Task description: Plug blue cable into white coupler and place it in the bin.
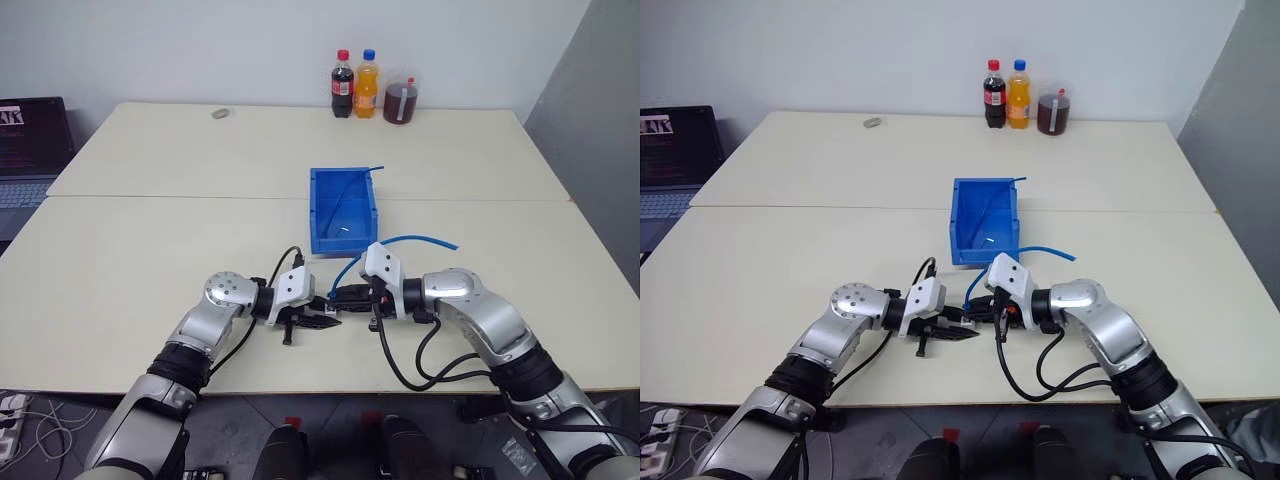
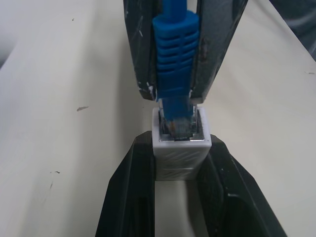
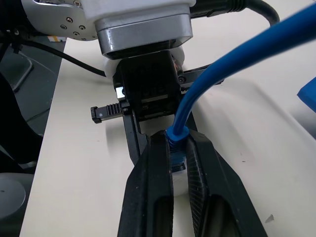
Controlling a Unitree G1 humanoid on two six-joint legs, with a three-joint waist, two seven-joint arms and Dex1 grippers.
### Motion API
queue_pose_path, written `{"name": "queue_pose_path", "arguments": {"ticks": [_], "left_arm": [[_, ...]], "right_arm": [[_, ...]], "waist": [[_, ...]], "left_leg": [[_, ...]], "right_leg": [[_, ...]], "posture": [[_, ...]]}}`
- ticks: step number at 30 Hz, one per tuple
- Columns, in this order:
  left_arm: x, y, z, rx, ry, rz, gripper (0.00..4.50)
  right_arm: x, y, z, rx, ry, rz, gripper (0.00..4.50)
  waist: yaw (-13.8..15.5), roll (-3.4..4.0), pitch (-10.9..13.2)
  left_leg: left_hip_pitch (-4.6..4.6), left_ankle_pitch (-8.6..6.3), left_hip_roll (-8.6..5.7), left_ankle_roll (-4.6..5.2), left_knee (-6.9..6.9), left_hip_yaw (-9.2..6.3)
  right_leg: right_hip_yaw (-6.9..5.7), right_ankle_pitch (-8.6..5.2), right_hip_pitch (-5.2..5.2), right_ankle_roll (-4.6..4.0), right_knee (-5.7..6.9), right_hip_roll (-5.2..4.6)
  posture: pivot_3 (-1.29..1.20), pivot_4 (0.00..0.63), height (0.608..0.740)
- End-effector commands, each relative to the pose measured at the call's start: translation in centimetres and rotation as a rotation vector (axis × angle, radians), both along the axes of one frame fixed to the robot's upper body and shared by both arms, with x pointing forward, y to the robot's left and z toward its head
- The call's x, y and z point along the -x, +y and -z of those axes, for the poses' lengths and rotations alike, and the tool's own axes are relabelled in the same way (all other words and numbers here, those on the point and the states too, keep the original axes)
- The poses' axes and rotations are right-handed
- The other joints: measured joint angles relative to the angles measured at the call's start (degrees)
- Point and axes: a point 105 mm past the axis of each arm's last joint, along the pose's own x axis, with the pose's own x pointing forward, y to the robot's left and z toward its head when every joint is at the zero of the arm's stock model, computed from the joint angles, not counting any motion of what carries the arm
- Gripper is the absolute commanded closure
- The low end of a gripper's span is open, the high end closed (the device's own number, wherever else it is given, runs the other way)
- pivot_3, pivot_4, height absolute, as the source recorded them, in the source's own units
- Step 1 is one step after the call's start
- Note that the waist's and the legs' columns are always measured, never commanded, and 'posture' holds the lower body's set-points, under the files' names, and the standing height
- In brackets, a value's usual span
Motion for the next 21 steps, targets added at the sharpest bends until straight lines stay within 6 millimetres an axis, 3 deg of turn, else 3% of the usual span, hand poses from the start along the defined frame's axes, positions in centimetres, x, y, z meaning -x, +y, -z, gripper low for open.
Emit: {"name": "queue_pose_path", "arguments": {"ticks": [1, 10, 15, 21], "left_arm": [[-0.1, 0.5, 0.6, -0.022, 0.012, -0.035, 3.71], [-0.2, 0.4, 0.3, -0.012, 0.004, -0.042, 3.71], [-0.2, 0.2, 0.2, -0.01, -0.004, -0.038, 3.71], [-0.2, 0.2, 0.2, -0.015, -0.017, -0.048, 3.71]], "right_arm": [[-0.3, 0.0, 0.1, 0.022, -0.025, 0.0, 4.37], [0.9, 0.4, 1.9, 0.148, -0.102, -0.094, 4.37], [0.8, -0.2, 4.8, 0.247, -0.027, -0.086, 4.37], [0.8, -0.2, 5.6, 0.218, 0.056, -0.061, 4.37]], "waist": [[-0.01, 0.0, -0.01], [-0.02, 0.0, -0.06], [-0.02, 0.0, -0.16], [-0.09, 0.02, -0.6]], "left_leg": [[0.02, 0.0, 0.0, 0.0, 0.0, 0.0], [0.13, 0.0, 0.0, 0.0, 0.01, 0.03], [0.27, 0.0, 0.0, 0.0, 0.0, 0.05], [0.95, -0.01, 0.02, 0.02, -0.14, 0.03]], "right_leg": [[0.01, 0.0, 0.0, 0.0, 0.02, 0.0], [0.06, 0.0, 0.04, -0.01, 0.11, 0.01], [0.07, -0.01, 0.14, -0.01, 0.13, 0.01], [0.05, -0.2, 0.8, 0.19, -0.05, 0.04]], "posture": [[0.0, 0.15, 0.74], [0.0, 0.15, 0.74], [0.0, 0.15, 0.74], [0.0, 0.15, 0.74]]}}
